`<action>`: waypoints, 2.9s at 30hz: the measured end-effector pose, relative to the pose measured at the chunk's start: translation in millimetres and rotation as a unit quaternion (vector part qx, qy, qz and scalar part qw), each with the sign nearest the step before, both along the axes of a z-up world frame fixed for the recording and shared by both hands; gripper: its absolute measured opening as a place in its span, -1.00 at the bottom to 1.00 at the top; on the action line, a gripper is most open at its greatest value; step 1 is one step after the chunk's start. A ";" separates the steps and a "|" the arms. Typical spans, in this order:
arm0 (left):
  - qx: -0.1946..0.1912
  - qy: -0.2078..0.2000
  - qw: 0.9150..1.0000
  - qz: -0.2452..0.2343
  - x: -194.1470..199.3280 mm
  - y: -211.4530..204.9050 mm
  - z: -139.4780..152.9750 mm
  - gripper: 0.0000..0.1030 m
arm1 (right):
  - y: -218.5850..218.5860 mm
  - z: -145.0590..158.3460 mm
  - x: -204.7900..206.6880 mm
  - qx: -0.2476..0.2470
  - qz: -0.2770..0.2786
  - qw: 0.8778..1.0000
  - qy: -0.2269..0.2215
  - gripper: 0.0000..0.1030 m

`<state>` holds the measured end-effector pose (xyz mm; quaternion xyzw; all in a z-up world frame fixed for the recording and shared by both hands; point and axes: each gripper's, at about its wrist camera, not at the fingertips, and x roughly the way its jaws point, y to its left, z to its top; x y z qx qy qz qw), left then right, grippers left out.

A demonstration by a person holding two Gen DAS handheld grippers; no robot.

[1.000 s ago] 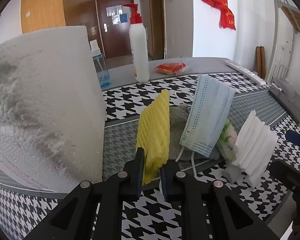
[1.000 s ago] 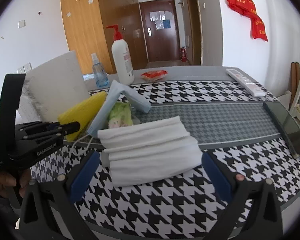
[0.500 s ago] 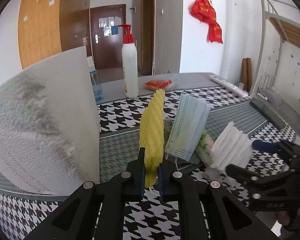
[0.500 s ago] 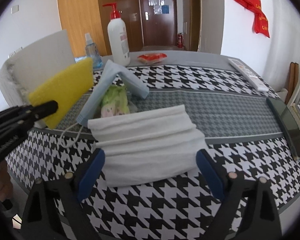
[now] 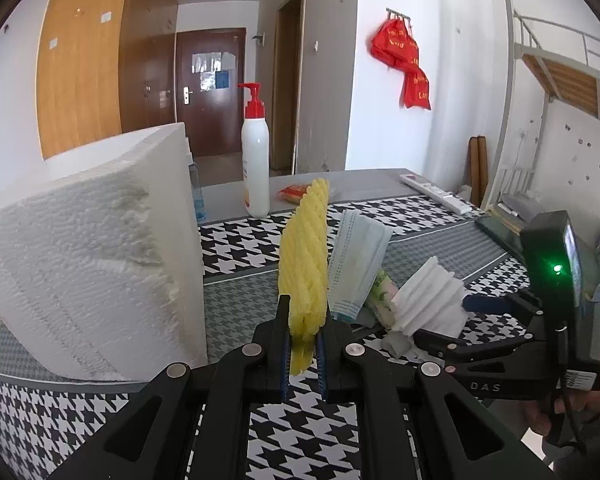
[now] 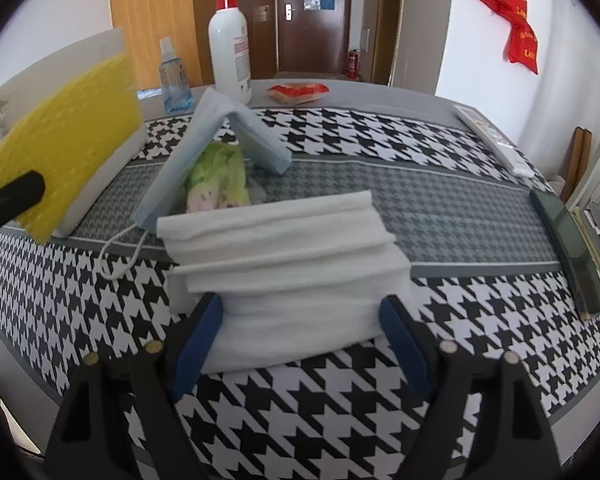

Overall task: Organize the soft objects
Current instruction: 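Close left gripper on the yellow sponge while right gripper pinches the white cloth, then lift and carry the sponge and cloth in both grippers over the white foam box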

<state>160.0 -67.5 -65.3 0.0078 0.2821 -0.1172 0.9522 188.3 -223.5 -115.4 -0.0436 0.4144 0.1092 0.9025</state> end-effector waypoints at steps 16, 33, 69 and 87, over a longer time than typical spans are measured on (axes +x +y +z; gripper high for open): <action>-0.002 -0.020 1.000 0.009 -19.9 9.4 7.0 -0.79 | -2.1 9.1 -12.7 0.013 0.008 1.000 0.003 -0.83; 0.002 -0.039 0.999 0.022 -34.5 11.1 15.7 -0.79 | -4.4 61.0 -45.5 0.026 -0.001 0.996 -0.089 -0.84; 0.001 -0.090 0.995 0.031 -53.9 18.7 59.0 -0.79 | 9.3 125.9 -78.7 0.068 0.040 0.978 -0.194 -0.84; -0.001 -0.120 0.992 0.044 -36.9 28.9 97.8 -0.79 | 24.4 158.7 -71.8 0.088 0.065 0.967 -0.232 -0.84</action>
